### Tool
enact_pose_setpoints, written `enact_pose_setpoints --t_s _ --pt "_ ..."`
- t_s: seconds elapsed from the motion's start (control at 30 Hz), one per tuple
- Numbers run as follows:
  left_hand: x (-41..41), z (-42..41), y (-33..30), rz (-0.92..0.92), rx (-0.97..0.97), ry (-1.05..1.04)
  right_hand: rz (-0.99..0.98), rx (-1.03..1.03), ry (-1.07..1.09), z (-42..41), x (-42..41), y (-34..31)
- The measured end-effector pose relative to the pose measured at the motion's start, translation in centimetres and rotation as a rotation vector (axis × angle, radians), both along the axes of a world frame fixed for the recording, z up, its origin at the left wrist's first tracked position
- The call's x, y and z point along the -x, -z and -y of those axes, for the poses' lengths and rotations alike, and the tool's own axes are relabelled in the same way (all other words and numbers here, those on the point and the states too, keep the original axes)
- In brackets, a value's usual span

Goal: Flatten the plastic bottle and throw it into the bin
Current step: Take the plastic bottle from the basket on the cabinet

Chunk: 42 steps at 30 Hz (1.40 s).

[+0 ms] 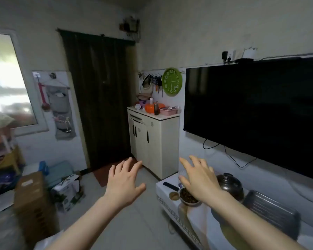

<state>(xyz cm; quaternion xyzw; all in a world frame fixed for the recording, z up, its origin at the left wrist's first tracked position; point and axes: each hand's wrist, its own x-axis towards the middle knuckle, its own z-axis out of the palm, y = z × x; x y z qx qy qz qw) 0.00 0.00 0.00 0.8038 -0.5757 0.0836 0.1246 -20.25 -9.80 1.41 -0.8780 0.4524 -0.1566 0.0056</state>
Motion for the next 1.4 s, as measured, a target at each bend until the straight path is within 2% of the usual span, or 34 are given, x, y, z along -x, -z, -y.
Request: enact_pose_setpoints --t_s 0.17,0.43,0.53,0.87,1.17,1.4 --pt "-4.4 4.3 1.8 0.016 -0.037 -0.05 -0.006 -0.042 0.014 5.4 -3.4 2.7" --pt "-11.0 19.7 2.8 0.045 -0.09 -0.045 -0.025 -0.091 -0.021 19.5 -10.5 4.6" --pt "-14.4 26.3 2.4 0.018 -0.018 -0.096 -0.026 -0.052 -0.015 26.6 -14.0 3.2" --pt "-31.5 41.9 5.6 -0.04 0.012 -0.148 0.06 -0.069 -0.089 43.7 -30.2 2.8" --pt "-49.0 59.4 2.4 0.043 -0.006 -0.019 0.075 -0.08 0.047 58.7 -44.6 2.6" --pt "-54.4 74.2 3.1 0.025 -0.023 0.165 0.1 -0.096 0.173 71.3 -51.4 3.8"
